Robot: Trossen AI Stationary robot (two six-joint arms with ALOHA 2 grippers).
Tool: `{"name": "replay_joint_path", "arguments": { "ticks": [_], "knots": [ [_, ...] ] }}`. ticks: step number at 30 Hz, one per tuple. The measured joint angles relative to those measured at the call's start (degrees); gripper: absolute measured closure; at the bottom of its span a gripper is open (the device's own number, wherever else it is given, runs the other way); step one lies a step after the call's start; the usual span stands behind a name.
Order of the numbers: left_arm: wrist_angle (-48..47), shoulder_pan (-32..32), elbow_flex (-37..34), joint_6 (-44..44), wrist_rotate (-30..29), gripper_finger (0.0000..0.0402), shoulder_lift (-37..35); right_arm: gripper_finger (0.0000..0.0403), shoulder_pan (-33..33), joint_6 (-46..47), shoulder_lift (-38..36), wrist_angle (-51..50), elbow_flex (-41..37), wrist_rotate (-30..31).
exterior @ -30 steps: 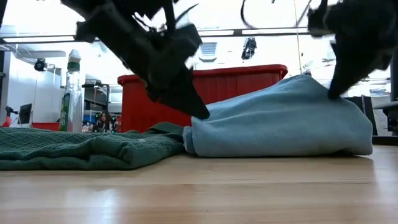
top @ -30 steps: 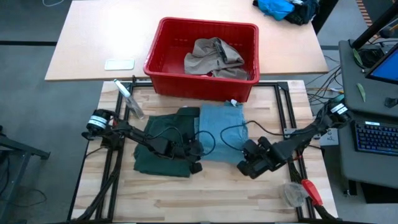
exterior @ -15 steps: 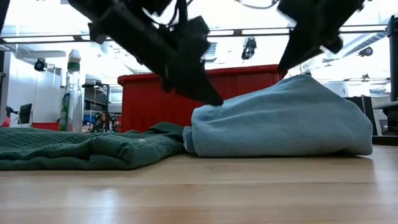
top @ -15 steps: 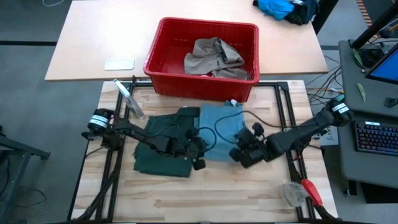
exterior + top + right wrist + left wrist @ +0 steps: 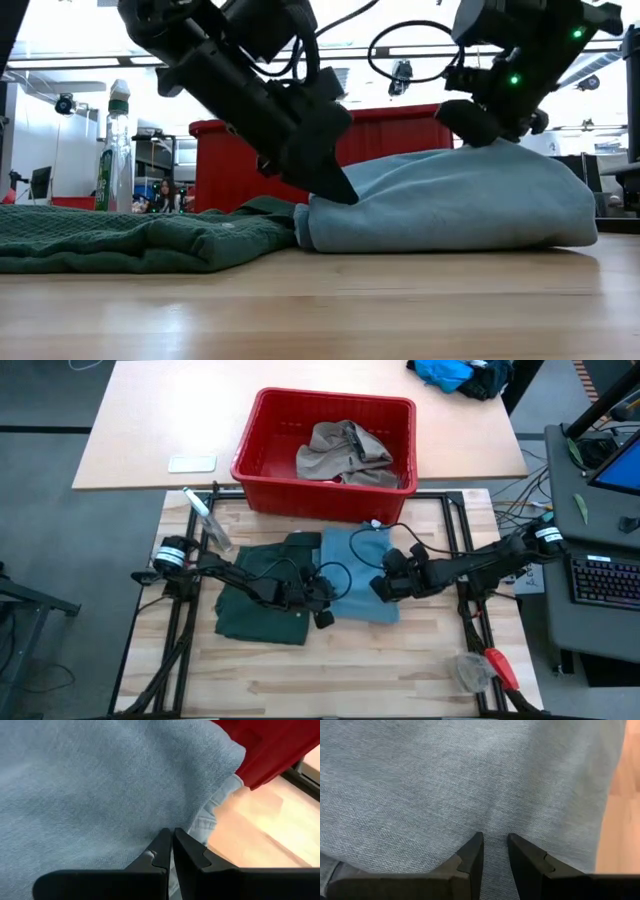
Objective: Fold Laundry from Bin
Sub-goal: Fold the blue jeans
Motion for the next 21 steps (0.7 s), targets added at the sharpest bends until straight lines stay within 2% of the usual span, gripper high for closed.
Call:
{"name": "replay_joint_path", "arguments": {
  "ticks": [4,8,13,16,21],
  "knots": [
    [-0.5,-0.5,-0.1,1.1,0.1,0.0327,-2.4,0.0391,1.4,0.3,-2.6,-1.2,1.3,0.4],
    [-0.6,-0.6,-0.1,3.4,0.7,0.0327,-5.7,0.0391,5.5,0.1,-5.6,-1.8,3.8,1.0],
    [-4.0,-1.2,-0.1,4.8,7.6,0.0327,-6.1,0.0391,13.9,3.3,-7.1,-1.1,5.8,-3.5],
    [-3.9,-1.4,-0.1,4.6,8.1,0.0327,-4.3,0.0391,17.6,7.5,-5.4,-1.0,5.6,-7.6],
    [1.7,-0.3,-0.2,4.5,7.8,0.0327,0.5,0.0391,18.3,14.1,1.1,-1.3,4.1,-8.1]
  ]
}}
